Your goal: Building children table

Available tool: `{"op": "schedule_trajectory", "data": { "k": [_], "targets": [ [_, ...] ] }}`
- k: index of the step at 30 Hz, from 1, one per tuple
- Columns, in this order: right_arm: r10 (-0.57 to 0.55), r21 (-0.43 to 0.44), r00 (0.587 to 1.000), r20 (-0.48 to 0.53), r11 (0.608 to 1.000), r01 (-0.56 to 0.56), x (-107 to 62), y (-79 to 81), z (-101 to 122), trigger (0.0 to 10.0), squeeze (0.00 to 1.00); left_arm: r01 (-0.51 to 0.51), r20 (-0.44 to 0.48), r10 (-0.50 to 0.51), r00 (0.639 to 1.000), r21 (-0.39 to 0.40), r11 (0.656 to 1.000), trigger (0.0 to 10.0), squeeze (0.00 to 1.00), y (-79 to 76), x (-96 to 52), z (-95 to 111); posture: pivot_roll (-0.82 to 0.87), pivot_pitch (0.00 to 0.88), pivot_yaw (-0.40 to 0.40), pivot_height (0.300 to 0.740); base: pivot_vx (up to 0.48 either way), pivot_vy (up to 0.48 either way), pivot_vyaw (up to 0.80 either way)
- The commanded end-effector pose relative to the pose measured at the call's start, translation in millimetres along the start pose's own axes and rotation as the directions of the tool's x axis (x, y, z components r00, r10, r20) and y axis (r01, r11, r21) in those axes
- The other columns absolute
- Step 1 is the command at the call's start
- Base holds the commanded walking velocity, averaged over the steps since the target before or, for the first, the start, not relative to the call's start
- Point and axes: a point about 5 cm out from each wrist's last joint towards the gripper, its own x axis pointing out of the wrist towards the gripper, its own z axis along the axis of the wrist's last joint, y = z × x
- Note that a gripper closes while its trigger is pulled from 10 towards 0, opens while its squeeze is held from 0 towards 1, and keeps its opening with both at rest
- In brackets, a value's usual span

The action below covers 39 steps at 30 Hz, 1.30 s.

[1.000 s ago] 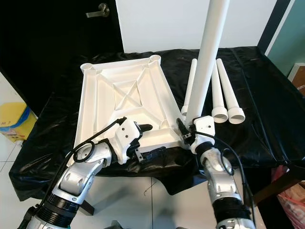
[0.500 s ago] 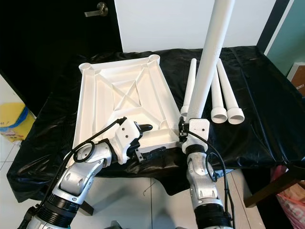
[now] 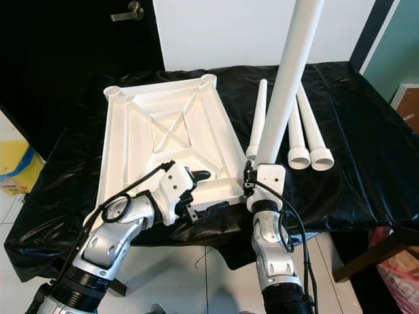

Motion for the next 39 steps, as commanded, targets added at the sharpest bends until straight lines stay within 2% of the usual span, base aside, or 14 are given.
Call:
{"op": "schedule_trajectory", "data": {
  "k": [1, 10, 11, 15, 19, 26, 27, 31, 39],
  "targets": [
    [-0.008, -0.012, 0.994, -0.112, 1.0, 0.006, -8.0, -4.5, -21.1, 10.0, 0.0, -0.035, -0.013, 0.035, 0.999, -0.015, 0.999, 10.0, 0.0, 0.3, 1.4, -2.9, -0.02, 0.043, 0.029, 0.74, 0.0, 0.0, 0.0],
    [0.002, -0.024, 0.996, -0.093, 1.0, -0.004, -6.5, -4.4, -17.5, 10.0, 0.0, -0.041, -0.01, 0.041, 0.999, -0.016, 0.999, 10.0, 0.0, 0.6, 1.5, -2.6, -0.02, 0.041, 0.026, 0.74, 0.0, 0.0, 0.0],
    [0.015, -0.021, 0.996, -0.086, 1.0, -0.017, -6.2, -4.6, -16.3, 10.0, 1.0, -0.041, -0.01, 0.041, 0.999, -0.017, 0.999, 10.0, 0.0, 0.6, 1.5, -2.5, -0.02, 0.042, 0.026, 0.74, 0.0, 0.0, 0.0],
    [0.031, -0.019, 0.997, -0.072, 0.999, -0.032, -5.8, -5.4, -14.1, 10.0, 1.0, -0.04, -0.009, 0.04, 0.999, -0.017, 0.999, 10.0, 0.0, 0.5, 1.7, -2.3, -0.02, 0.043, 0.026, 0.74, 0.0, 0.0, 0.0],
    [0.071, -0.011, 0.997, -0.02, 0.997, -0.071, -5.7, -12.8, -6.2, 10.0, 1.0, -0.037, -0.007, 0.037, 0.999, -0.015, 0.999, 10.0, 0.0, 0.2, 2.6, -1.8, -0.03, 0.042, 0.027, 0.74, 0.0, 0.0, 0.0],
    [0.102, -0.021, 0.995, -0.016, 0.995, -0.102, -6.6, -18.5, -5.0, 10.0, 1.0, -0.036, -0.006, 0.036, 0.999, -0.015, 0.999, 10.0, 0.0, 0.1, 3.4, -1.5, -0.03, 0.041, 0.027, 0.74, 0.0, 0.0, 0.0],
    [0.146, -0.027, 0.989, -0.014, 0.989, -0.147, -6.9, -21.3, -4.6, 10.0, 0.0, -0.035, -0.006, 0.035, 0.999, -0.015, 0.999, 10.0, 0.0, 0.0, 3.8, -1.4, -0.03, 0.041, 0.026, 0.74, 0.0, 0.0, 0.0],
    [0.27, -0.039, 0.963, -0.005, 0.962, -0.27, -6.6, -26.7, -1.6, 10.0, 0.0, -0.031, -0.004, 0.031, 1.0, -0.018, 0.999, 10.0, 0.0, -0.3, 4.5, -1.2, -0.04, 0.041, 0.027, 0.74, 0.0, 0.0, 0.0],
    [0.417, -0.098, 0.909, 0.006, 0.905, -0.415, 0.5, -31.5, 6.7, 10.0, 0.0, -0.026, -0.003, 0.026, 1.0, -0.017, 1.0, 10.0, 0.0, -0.5, 4.4, -1.1, -0.04, 0.04, 0.031, 0.74, 0.0, 0.0, 0.0]
  ]
}}
